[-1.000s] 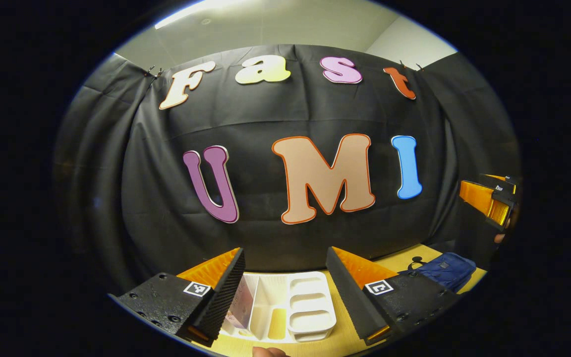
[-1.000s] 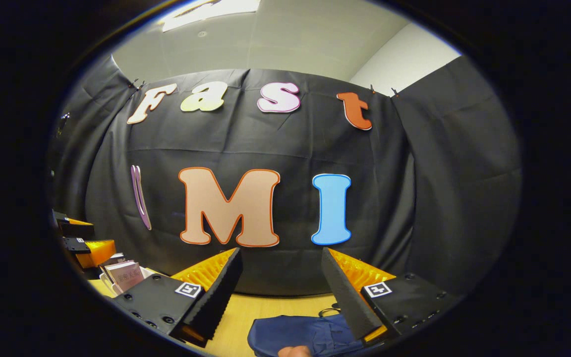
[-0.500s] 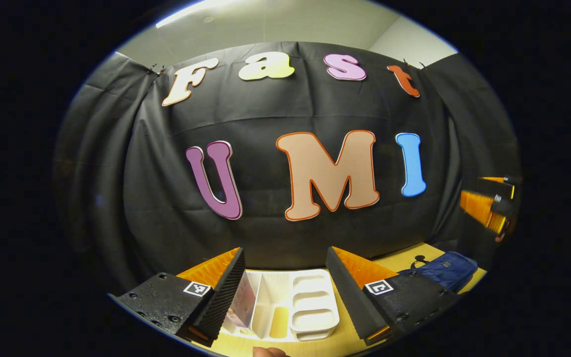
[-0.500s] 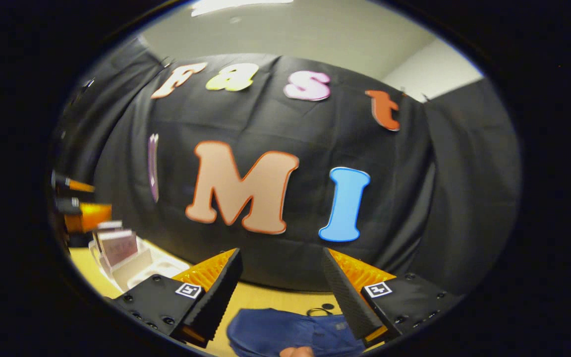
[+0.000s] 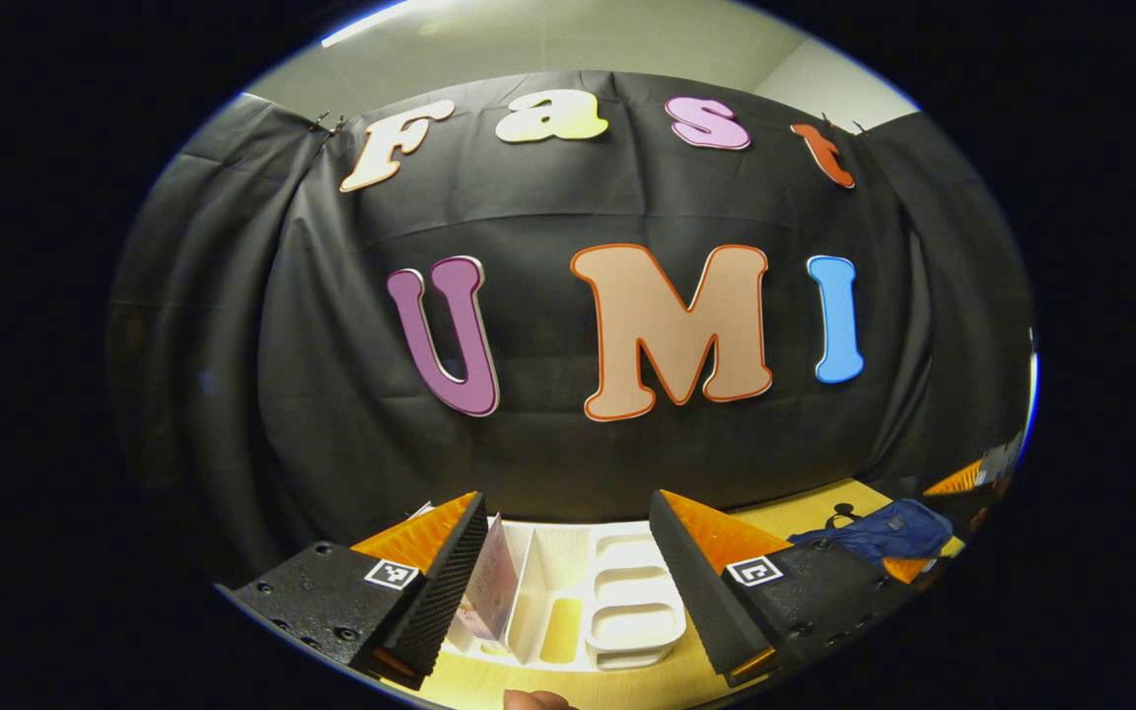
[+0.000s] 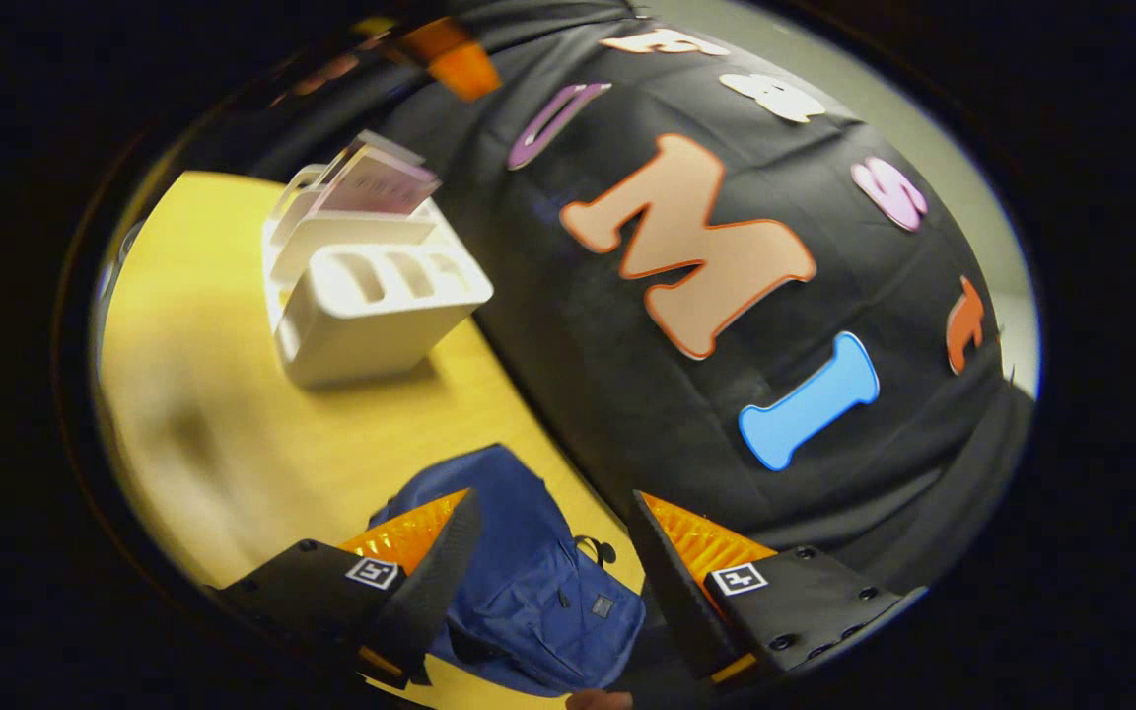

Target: Open the schoolbag, grab two books from the bookshelf and put them into the schoolbag.

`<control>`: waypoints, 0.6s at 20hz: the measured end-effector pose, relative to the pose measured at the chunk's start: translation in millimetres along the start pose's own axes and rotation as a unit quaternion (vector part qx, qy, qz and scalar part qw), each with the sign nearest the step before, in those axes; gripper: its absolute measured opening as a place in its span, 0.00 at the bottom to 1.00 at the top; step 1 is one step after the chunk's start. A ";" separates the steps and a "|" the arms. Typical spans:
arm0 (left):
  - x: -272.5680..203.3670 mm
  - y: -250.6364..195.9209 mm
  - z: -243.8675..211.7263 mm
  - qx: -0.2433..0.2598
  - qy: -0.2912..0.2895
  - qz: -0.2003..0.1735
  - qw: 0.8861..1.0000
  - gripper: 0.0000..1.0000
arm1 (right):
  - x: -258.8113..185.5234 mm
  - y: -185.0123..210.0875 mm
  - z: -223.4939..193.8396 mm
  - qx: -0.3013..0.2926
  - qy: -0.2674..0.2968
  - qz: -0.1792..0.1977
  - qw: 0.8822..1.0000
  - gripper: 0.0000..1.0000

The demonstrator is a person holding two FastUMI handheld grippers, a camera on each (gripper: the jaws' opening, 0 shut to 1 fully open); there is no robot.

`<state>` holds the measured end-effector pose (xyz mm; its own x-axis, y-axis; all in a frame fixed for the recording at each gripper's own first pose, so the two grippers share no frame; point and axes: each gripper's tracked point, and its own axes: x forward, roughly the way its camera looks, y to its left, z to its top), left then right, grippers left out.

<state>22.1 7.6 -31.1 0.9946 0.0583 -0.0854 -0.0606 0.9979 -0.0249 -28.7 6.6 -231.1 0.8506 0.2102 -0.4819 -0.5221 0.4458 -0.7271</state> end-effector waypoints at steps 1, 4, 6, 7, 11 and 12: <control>-1.7 2.0 -1.9 -0.002 0.002 0.003 1.000 0.97 | 4.2 14.1 -10.9 -0.023 0.009 0.013 1.000 1.00; -3.7 18.2 -3.0 0.006 0.003 0.022 1.000 0.97 | 21.6 45.4 -43.7 -0.068 0.031 0.042 0.996 0.98; -4.9 26.8 -5.0 0.006 0.005 0.034 0.999 0.97 | 34.9 63.7 -64.0 -0.093 0.052 0.060 0.992 0.99; -5.4 29.4 -8.2 0.005 0.009 0.038 0.999 0.97 | 44.3 73.2 -70.3 -0.107 0.060 0.071 0.990 0.98; -9.7 29.4 -10.9 -0.001 0.015 0.040 0.999 0.96 | 75.8 98.4 -103.0 -0.147 0.086 0.108 0.979 0.89; -10.4 29.7 -9.4 -0.002 0.013 0.042 0.999 0.97 | 79.6 100.0 -105.3 -0.151 0.092 0.110 0.978 0.89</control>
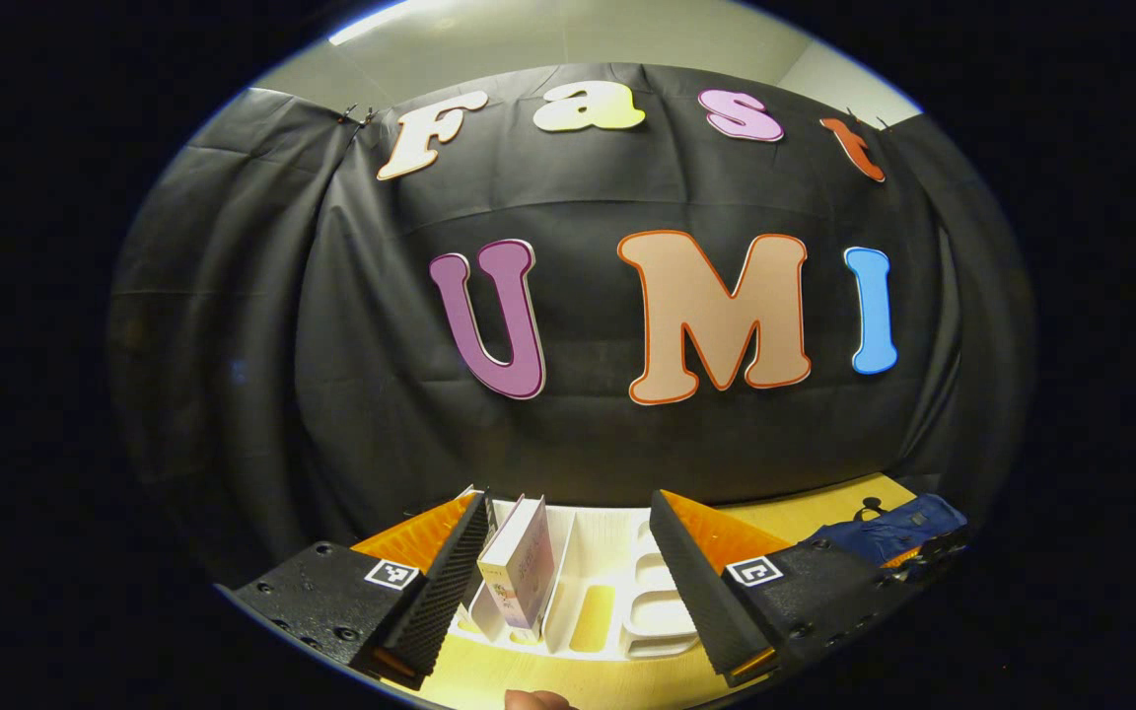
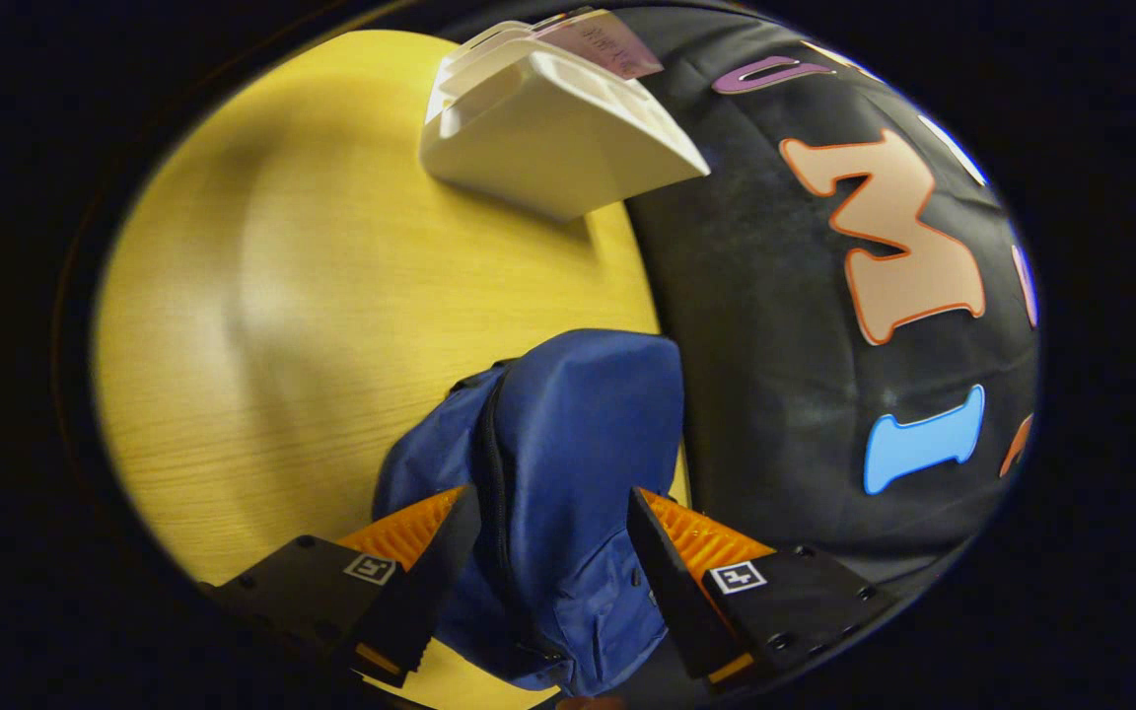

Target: Open the schoolbag, grab two books from the bookshelf and put them into the schoolbag.

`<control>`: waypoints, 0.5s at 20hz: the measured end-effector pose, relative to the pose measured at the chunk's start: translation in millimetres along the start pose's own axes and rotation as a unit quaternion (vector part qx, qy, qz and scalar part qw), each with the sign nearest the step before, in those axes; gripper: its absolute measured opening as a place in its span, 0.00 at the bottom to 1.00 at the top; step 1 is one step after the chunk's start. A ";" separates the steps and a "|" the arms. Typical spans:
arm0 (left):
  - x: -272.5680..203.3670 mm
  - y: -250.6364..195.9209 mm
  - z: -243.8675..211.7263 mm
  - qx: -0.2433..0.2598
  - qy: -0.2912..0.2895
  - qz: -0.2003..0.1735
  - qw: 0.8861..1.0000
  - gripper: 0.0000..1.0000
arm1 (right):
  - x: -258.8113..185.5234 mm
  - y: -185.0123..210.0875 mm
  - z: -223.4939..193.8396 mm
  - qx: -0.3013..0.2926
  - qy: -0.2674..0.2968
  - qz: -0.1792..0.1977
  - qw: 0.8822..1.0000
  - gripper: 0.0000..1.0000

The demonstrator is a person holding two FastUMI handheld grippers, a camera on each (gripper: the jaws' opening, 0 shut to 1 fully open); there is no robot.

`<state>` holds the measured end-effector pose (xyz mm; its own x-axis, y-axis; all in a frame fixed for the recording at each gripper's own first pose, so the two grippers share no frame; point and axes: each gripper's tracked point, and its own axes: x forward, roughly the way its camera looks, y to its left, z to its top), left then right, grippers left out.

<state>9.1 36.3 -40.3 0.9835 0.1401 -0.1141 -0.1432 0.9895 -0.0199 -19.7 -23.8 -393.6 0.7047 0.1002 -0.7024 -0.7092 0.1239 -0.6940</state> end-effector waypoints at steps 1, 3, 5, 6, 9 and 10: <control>-0.8 -0.2 0.8 -0.001 -0.002 0.000 1.000 0.97 | 4.6 0.0 3.3 -0.002 -0.001 0.001 1.000 0.89; -0.7 -1.3 1.3 0.001 -0.002 0.000 1.000 0.96 | 13.0 1.7 6.5 -0.006 -0.002 0.005 1.000 0.87; -0.1 -2.2 0.9 0.002 -0.001 -0.001 1.000 0.97 | 18.9 8.5 9.2 -0.001 0.000 0.027 1.000 0.87; 0.3 -2.9 1.0 0.003 0.000 -0.001 1.000 0.96 | 21.2 14.3 9.0 0.007 0.003 0.041 0.999 1.00; -1.0 -3.7 -1.1 0.000 0.003 -0.004 1.000 0.96 | 28.1 18.7 7.6 0.019 0.024 0.044 0.999 0.58; -0.4 -3.3 -0.5 -0.002 0.003 -0.004 1.000 0.96 | 30.8 20.5 1.7 0.017 0.046 0.047 0.998 0.43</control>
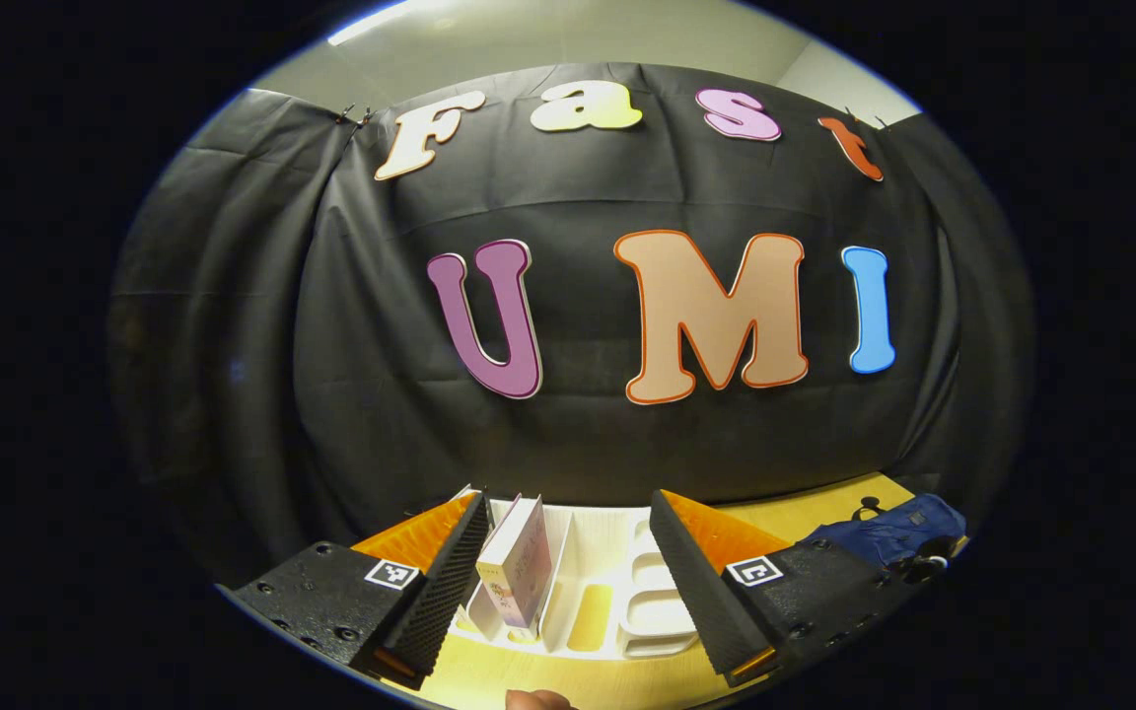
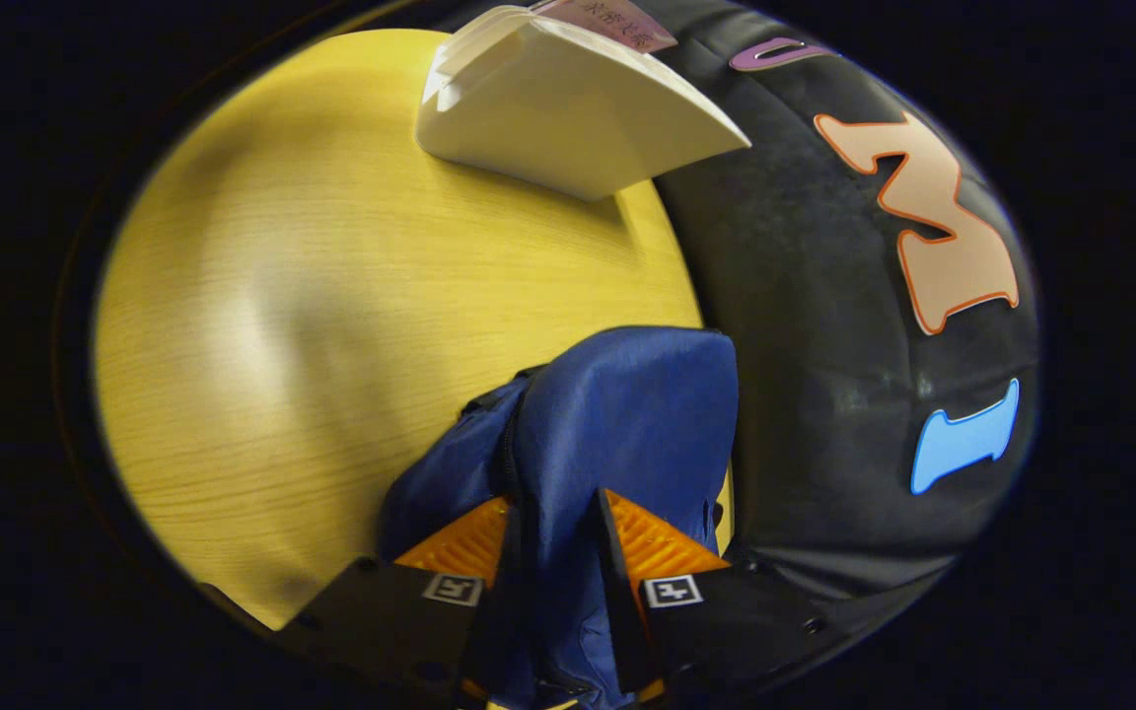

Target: Open the schoolbag, grab two books from the bookshelf and put them into the schoolbag.

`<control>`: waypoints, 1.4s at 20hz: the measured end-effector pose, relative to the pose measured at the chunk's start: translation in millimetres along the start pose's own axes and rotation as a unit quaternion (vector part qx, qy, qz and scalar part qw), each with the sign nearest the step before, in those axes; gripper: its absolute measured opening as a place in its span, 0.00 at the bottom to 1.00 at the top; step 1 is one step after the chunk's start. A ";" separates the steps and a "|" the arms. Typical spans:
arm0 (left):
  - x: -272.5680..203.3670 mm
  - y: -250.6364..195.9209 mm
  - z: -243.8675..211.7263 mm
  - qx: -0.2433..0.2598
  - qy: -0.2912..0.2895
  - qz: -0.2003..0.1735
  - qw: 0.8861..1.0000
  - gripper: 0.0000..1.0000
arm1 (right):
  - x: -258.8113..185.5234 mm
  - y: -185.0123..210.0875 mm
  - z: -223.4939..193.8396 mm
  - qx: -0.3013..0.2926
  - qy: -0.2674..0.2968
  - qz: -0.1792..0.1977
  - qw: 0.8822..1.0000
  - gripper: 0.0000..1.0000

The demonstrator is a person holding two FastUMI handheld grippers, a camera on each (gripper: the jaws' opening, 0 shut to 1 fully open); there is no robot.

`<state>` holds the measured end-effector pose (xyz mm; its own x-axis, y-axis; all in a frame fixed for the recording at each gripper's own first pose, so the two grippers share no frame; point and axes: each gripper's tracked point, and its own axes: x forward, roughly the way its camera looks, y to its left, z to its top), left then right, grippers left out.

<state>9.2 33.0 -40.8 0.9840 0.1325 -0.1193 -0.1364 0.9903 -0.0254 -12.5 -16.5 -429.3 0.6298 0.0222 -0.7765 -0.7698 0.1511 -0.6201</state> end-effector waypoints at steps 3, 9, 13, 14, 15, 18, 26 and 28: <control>0.4 -0.5 -3.5 -0.002 0.004 -0.002 1.000 0.96 | 0.5 -0.8 -1.0 0.011 0.021 0.008 1.000 0.15; 1.1 6.3 -1.8 0.000 0.001 0.001 1.000 0.96 | 0.9 -4.7 -5.5 0.175 0.032 0.045 0.983 0.05; 3.3 7.8 -1.0 0.003 0.001 -0.001 1.000 0.96 | -1.6 -11.8 -4.2 0.218 0.030 0.073 0.973 0.05; 4.1 7.8 -2.1 0.002 0.004 -0.002 1.000 0.96 | -4.6 -12.1 -4.7 0.234 0.029 0.085 0.968 0.09; 4.7 6.3 -5.2 -0.001 0.009 -0.005 1.000 0.96 | -7.8 -15.1 -4.8 0.251 0.028 0.097 0.963 0.05; 4.9 6.2 -10.0 -0.009 0.019 -0.010 1.000 0.96 | -19.4 -35.7 -2.5 0.314 0.005 0.114 0.943 0.10; 10.9 3.0 -30.7 -0.042 0.056 -0.021 0.997 0.97 | -59.7 -115.5 -16.5 0.480 -0.066 0.087 0.870 0.04; 13.1 4.8 -33.0 -0.040 0.061 -0.021 0.997 0.97 | -67.9 -128.6 -26.6 0.539 -0.078 0.079 0.835 0.03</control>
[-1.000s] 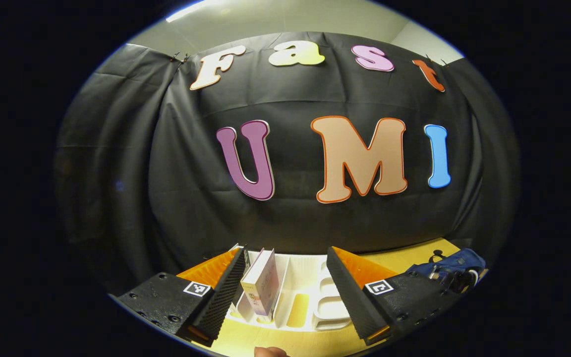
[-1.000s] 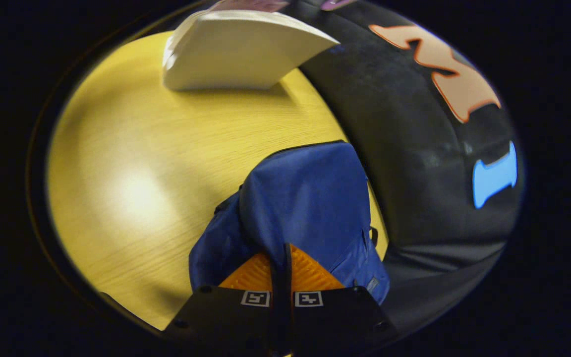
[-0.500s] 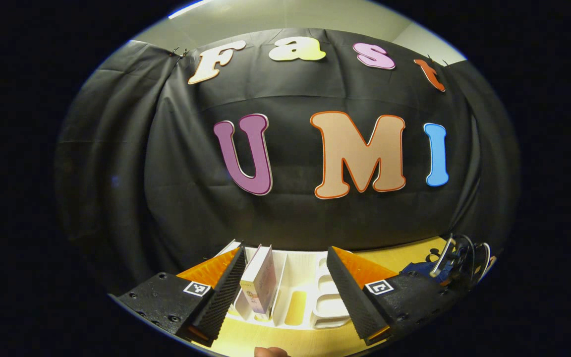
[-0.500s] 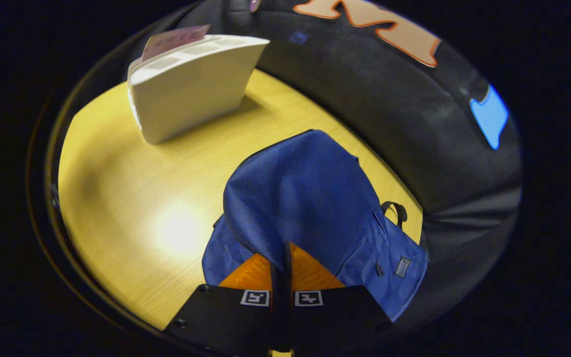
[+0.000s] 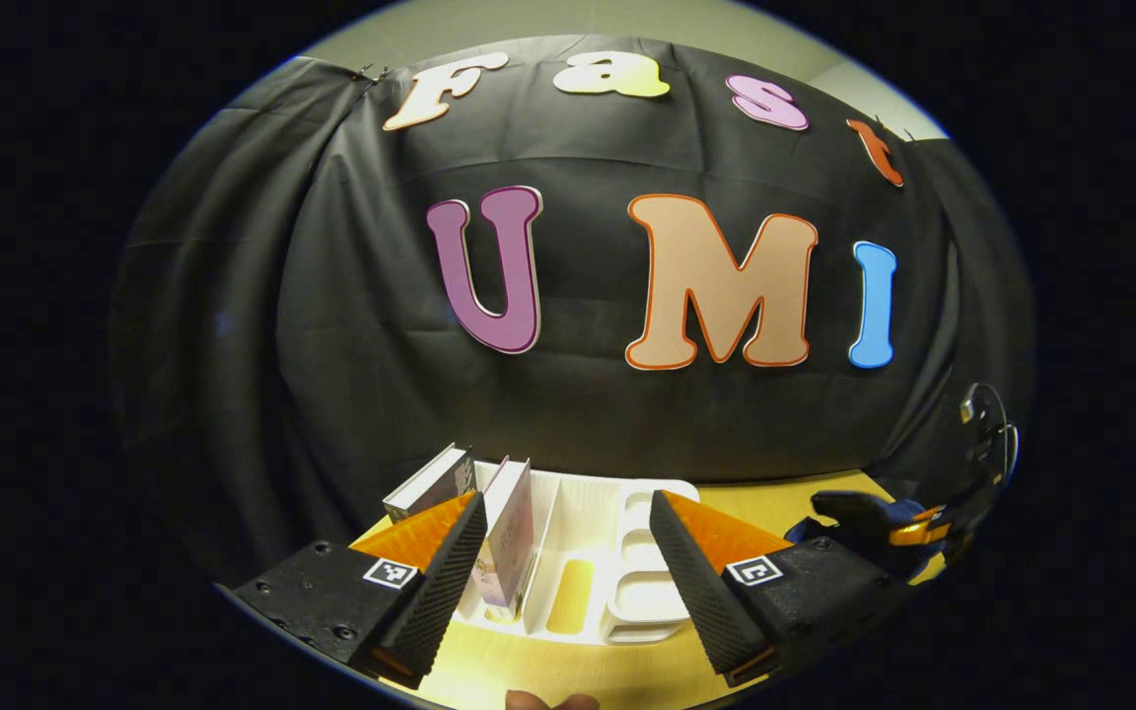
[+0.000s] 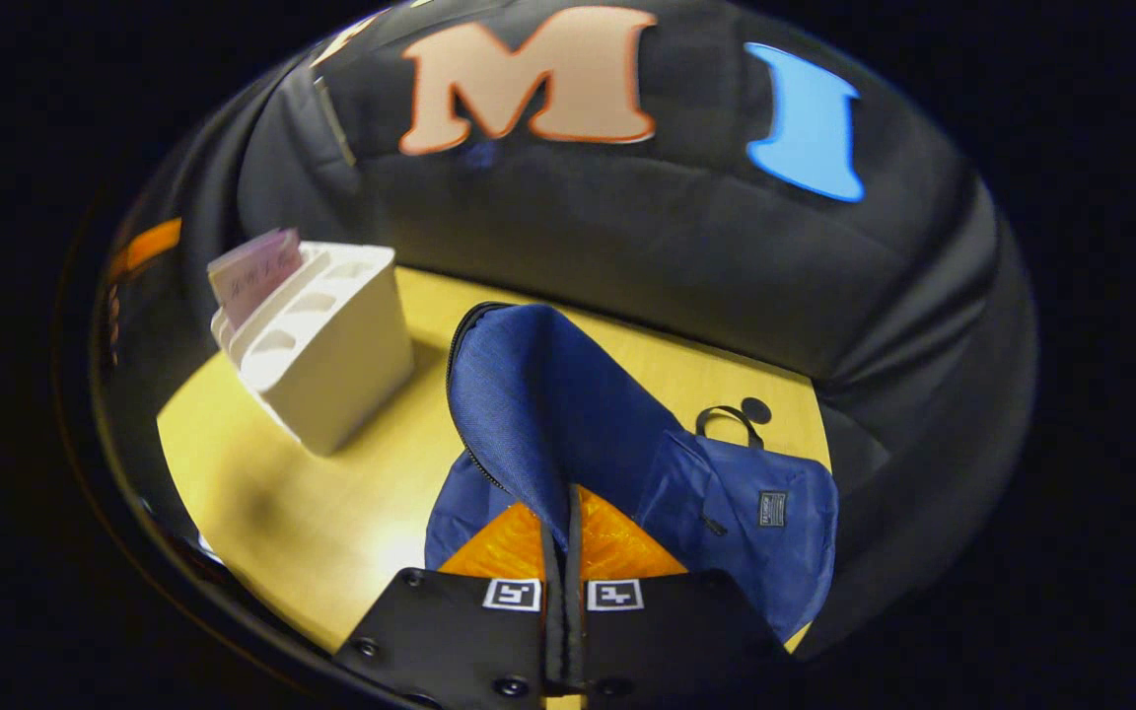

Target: Open the schoolbag, grab two books from the bookshelf and put them into the schoolbag.

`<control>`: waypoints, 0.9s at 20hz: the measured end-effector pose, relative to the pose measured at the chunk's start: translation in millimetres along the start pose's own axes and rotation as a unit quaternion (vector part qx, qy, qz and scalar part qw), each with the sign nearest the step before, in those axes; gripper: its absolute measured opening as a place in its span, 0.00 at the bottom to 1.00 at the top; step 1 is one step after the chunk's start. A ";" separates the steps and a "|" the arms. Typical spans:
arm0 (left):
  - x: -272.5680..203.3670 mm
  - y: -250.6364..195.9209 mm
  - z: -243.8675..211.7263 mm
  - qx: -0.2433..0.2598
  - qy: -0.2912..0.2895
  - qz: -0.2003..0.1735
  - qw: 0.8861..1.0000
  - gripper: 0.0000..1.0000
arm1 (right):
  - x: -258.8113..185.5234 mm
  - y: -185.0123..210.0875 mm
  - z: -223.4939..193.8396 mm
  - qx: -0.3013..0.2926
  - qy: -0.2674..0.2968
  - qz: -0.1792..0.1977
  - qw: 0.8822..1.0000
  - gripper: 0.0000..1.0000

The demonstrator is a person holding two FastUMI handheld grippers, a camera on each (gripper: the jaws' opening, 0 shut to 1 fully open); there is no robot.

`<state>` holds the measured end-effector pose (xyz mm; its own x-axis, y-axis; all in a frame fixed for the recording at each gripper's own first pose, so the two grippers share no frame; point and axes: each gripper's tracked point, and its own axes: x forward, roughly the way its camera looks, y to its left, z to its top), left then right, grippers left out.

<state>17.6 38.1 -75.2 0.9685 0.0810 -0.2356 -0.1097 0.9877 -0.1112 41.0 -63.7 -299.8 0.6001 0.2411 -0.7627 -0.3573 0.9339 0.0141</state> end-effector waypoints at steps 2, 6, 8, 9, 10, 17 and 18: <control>5.3 1.5 1.1 -0.001 0.002 0.000 1.000 0.98 | -7.6 -11.9 4.5 0.066 -0.019 0.002 0.998 0.04; 18.0 11.6 6.2 0.009 0.005 0.001 1.000 0.97 | -16.6 -20.0 4.7 0.171 -0.047 0.016 0.984 0.04; 26.1 19.0 8.1 0.017 0.008 0.003 1.000 0.97 | -18.2 -24.9 4.9 0.218 -0.059 0.022 0.974 0.04; 29.9 23.4 8.5 0.021 0.010 0.006 1.000 1.00 | -19.7 -28.0 4.6 0.235 -0.064 0.024 0.970 0.04; 35.0 28.3 11.4 0.023 0.007 0.009 1.000 1.00 | -23.9 -30.8 6.6 0.246 -0.069 0.027 0.967 0.04; 84.4 46.8 11.0 0.068 0.046 -0.005 0.997 0.96 | -33.9 -41.0 7.5 0.264 -0.084 0.029 0.960 0.04; 91.8 46.8 8.8 0.069 0.061 -0.012 0.996 1.00 | -33.4 -40.2 7.5 0.265 -0.084 0.029 0.960 0.04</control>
<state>103.3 93.0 -93.6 0.9351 0.0493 -0.3508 -0.0472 0.9988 0.0146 40.6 -107.3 -270.0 0.7129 0.2939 -0.6368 -0.0052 0.9102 0.4142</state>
